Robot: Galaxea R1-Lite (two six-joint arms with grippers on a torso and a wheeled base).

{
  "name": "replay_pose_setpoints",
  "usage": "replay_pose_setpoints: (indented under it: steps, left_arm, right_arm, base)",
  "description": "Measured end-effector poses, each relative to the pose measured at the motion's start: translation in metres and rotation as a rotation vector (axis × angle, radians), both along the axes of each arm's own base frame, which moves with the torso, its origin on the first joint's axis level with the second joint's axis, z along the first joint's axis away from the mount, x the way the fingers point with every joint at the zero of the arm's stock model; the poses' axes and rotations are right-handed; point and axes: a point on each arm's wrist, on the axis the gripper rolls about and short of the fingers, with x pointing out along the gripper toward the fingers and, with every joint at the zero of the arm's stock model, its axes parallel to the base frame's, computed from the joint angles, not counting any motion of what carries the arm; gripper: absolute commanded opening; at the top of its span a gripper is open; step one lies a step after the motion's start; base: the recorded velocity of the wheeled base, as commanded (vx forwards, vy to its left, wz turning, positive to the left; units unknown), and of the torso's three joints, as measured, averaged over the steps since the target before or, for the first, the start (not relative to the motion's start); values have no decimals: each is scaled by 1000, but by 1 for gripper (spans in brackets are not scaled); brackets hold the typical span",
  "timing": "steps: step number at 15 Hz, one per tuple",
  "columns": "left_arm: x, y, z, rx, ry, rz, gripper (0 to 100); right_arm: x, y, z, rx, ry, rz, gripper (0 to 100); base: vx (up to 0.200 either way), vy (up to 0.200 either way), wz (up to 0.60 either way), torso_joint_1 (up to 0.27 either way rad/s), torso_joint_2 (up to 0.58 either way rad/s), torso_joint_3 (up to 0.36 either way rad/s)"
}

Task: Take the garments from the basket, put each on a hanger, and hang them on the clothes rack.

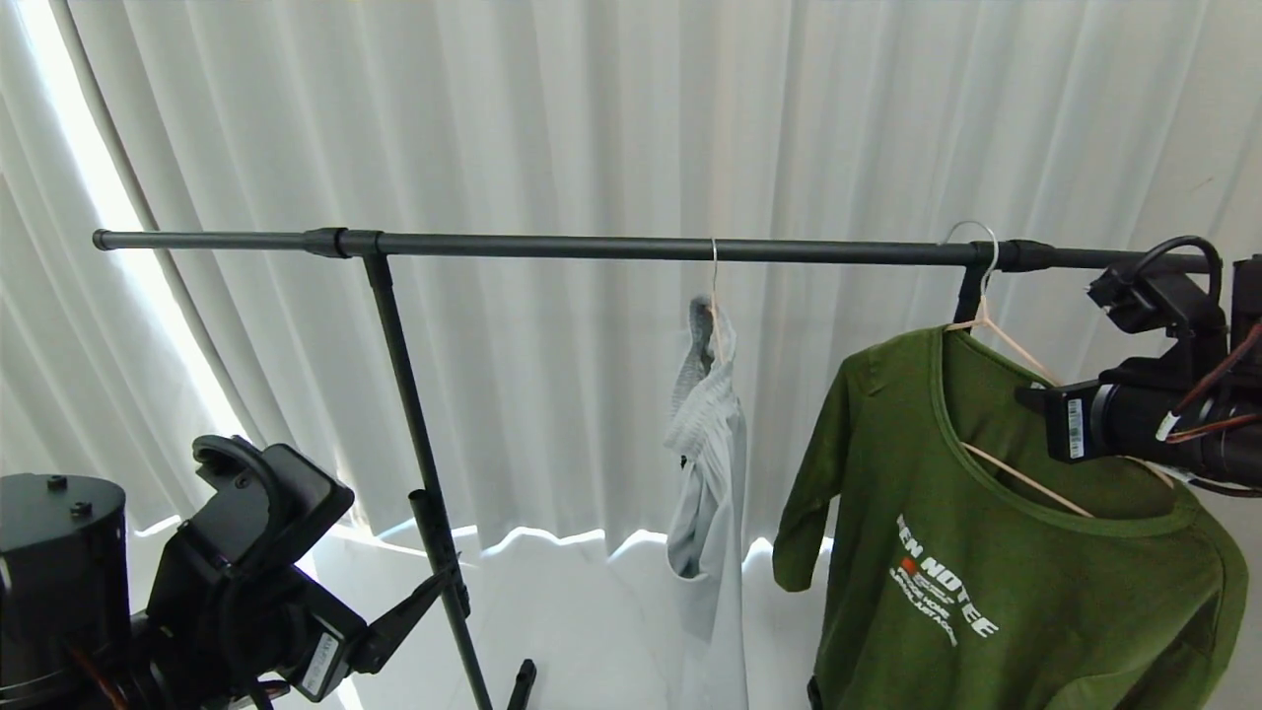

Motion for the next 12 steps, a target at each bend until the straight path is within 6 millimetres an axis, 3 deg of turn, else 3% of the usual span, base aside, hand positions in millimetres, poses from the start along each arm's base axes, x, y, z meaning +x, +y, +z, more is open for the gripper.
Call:
replay_pose_setpoints:
  steps: [3, 12]
  left_arm:
    - [0, 0, 0, 1, 1, 0, 100]
    - [-2, -4, 0, 1, 1, -29, 100]
  right_arm:
    - [1, 0, -1, 0, 2, 2, 0]
    - [17, 4, -14, -6, 20, -3, 0]
  base:
    - [200, 0, 0, 4, 1, 1]
    - [0, 0, 0, 0, 0, 0]
